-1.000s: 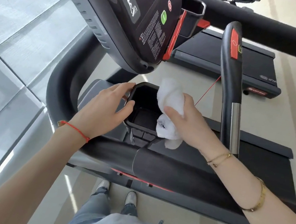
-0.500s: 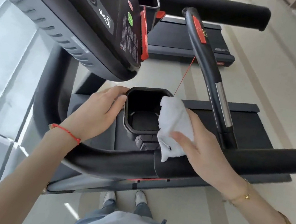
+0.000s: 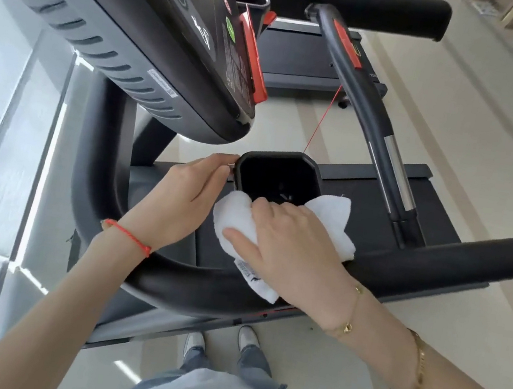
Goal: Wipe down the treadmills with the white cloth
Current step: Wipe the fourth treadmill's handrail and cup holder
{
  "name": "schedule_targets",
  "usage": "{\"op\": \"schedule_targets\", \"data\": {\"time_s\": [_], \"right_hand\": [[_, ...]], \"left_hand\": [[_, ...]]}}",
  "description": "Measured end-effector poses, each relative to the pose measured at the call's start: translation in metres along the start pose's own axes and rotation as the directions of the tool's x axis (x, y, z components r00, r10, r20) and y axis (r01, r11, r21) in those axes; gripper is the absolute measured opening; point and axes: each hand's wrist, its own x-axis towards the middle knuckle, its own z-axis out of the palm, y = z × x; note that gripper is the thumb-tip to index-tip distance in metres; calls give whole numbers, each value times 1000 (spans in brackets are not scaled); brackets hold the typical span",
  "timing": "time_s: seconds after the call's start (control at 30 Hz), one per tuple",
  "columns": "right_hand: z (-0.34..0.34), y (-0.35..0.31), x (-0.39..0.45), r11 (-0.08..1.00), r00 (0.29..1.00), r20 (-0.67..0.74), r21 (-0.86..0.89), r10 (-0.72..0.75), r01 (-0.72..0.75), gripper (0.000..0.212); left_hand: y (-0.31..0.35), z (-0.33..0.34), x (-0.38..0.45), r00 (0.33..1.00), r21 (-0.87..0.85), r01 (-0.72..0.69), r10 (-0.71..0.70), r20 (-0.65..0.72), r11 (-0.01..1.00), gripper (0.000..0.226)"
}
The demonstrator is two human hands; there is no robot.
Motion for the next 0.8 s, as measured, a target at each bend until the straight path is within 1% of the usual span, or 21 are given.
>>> {"op": "schedule_targets", "data": {"time_s": [0.1,0.17,0.23,0.3,0.33,0.43,0.5,0.57,0.6,0.67,0.73,0.8], "right_hand": [[1,14,-23,999,997,-66,32,27,-24,57],[1,23,-31,997,996,-68,61,52,-48,56],[0,17,-23,996,996,-30,25,84,-83,56],[1,2,-6,990,990,-37,-28,134,-135,54],[2,-6,3,986,985,-53,-27,166,-167,52],[6,-19,32,971,965,-105,27,241,-239,44],[6,-20,51,960,957,-105,103,272,-262,38],[5,-15,59,949,951,-102,153,292,-275,38],[5,-11,57,959,963,-89,150,256,-241,40],[4,-2,42,984,993,-42,147,112,-104,40],[1,8,24,974,999,-21,224,30,-24,33],[-2,19,10,971,999,4,238,-34,32,33]], "left_hand": [[-3,0,0,1000,-2,-13,13,-6,1000,36],[-4,0,0,999,13,-26,26,-20,1000,35],[-5,1,0,999,5,-24,24,-32,1000,36],[-5,2,0,999,-18,-18,17,-47,1000,37],[-5,2,-1,998,-35,-12,10,-59,999,37],[-5,1,-3,994,-39,3,-8,-110,999,36],[-4,1,-4,992,-2,-1,1,-129,1000,36],[-3,1,-4,989,22,-5,8,-146,1000,36],[-2,2,-4,988,28,-1,5,-156,1000,36],[0,3,-4,986,38,10,-4,-165,999,36],[2,6,-5,987,44,12,-5,-159,999,35],[4,10,-6,988,46,7,0,-157,999,33]]}}
